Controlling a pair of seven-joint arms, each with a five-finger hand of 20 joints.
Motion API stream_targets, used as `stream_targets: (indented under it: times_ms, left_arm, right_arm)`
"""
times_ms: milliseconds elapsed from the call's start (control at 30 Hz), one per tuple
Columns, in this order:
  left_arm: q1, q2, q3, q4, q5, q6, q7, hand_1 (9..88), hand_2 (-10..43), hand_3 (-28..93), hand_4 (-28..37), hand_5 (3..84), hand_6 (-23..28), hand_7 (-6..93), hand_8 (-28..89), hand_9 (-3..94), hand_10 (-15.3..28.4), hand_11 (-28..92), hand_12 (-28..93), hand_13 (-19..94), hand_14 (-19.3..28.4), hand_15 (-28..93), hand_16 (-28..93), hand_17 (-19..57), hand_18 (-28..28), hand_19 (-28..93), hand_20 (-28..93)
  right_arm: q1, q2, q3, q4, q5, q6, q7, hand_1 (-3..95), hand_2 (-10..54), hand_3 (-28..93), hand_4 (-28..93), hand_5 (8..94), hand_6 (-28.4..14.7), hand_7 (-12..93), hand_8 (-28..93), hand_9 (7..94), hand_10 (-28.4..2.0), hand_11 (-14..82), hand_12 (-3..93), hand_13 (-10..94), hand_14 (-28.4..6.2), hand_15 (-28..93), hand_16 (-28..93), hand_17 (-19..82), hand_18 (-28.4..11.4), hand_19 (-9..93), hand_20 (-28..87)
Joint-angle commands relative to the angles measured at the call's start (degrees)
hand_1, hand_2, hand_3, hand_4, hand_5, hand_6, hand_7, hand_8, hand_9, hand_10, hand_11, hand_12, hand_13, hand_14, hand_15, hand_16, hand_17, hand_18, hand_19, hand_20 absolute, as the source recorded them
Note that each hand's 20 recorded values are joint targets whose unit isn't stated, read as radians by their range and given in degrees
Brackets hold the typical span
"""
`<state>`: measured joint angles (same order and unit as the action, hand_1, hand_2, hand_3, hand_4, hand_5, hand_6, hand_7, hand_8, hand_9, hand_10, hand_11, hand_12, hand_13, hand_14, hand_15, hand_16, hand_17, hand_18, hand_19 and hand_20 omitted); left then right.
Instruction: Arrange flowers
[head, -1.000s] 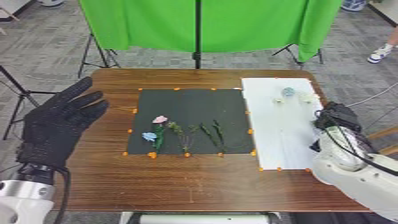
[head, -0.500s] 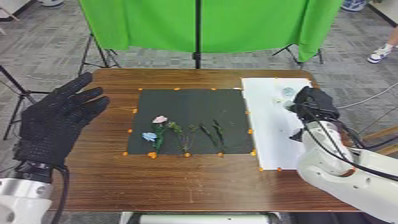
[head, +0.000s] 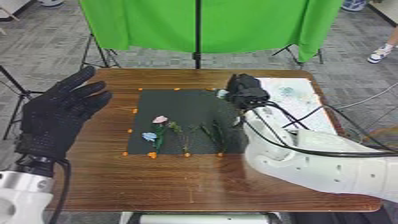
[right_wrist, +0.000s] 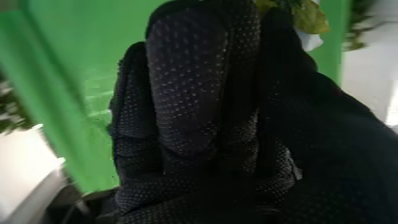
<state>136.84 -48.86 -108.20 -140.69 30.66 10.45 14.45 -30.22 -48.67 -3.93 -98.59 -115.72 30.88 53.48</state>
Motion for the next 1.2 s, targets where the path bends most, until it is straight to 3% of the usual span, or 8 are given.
stream_targets:
  times_ms: [33,167,400,600,1200]
  left_arm:
    - [-1.12,0.48,-0.03,0.93,0.17,-1.81,-0.55,23.6,7.4,76,-22.4,36.6,10.4,15.1,-10,32.1,21.9,26,11,24,28.4,50,-9,-9.4,28.4,60,4]
    - [-1.63,0.39,-0.26,1.13,0.38,-2.49,-0.74,23.5,7.3,76,-22.3,36.6,10.4,15.2,-10,32.1,21.9,26,11,24,28.4,50,-9,-9.3,28.4,60,4]
    - [-3.77,1.57,0.33,1.99,0.48,-3.82,-0.58,23.6,7.3,76,-22.4,36.6,10.4,15.3,-10,32.1,21.9,26,11,24,28.4,50,-9,-9.4,28.4,60,4]
    - [-4.96,2.27,0.74,2.39,0.39,-4.05,-0.21,23.6,7.3,76,-22.3,36.6,10.4,15.2,-10,32.1,21.9,26,11,24,28.4,50,-9,-9.3,28.4,61,4]
    - [-6.37,1.71,1.33,3.05,0.63,-5.29,-1.06,23.7,7.3,76,-22.4,36.6,10.4,15.3,-10,32.1,21.9,27,11,24,28.4,50,-9,-9.4,28.4,61,4]
  right_arm:
    - [3.72,-10.84,-3.14,1.31,1.75,0.03,-1.89,54.8,-9.5,67,-28,88.4,4.6,14,3,93.7,-5.2,18.0,23.8,89,-2.2,51,22,42,-15.8,93,-2]
    - [5.11,-13.58,-5.15,2.75,3.38,-0.21,-2.63,54.8,-9.5,67,-28,88.3,4.6,14,3,93.7,-5.2,18.1,23.9,88,-2.3,51,22,41,-15.9,93,-2]
    - [7.48,-17.11,-8.56,5.01,6.12,-0.88,-2.45,54.5,-9.5,67,-28,88.0,4.8,15,3,93.7,-5.0,17.8,23.9,88,-2.4,51,22,41,-15.9,93,-1]
    - [8.61,-18.85,-9.65,6.1,8.74,-2.77,-3.28,54.1,-9.5,67,-28,87.7,5.0,15,3,93.7,-4.9,17.4,24.1,88,-2.5,52,22,40,-16.0,93,-1]
    - [9.52,-20.61,-11.67,8.73,11.75,-7.73,-1.25,53.6,-9.5,64,-28,85.3,5.2,14,0,93.7,-5.0,16.4,23.6,87,-2.7,53,21,39,-16.0,92,1]
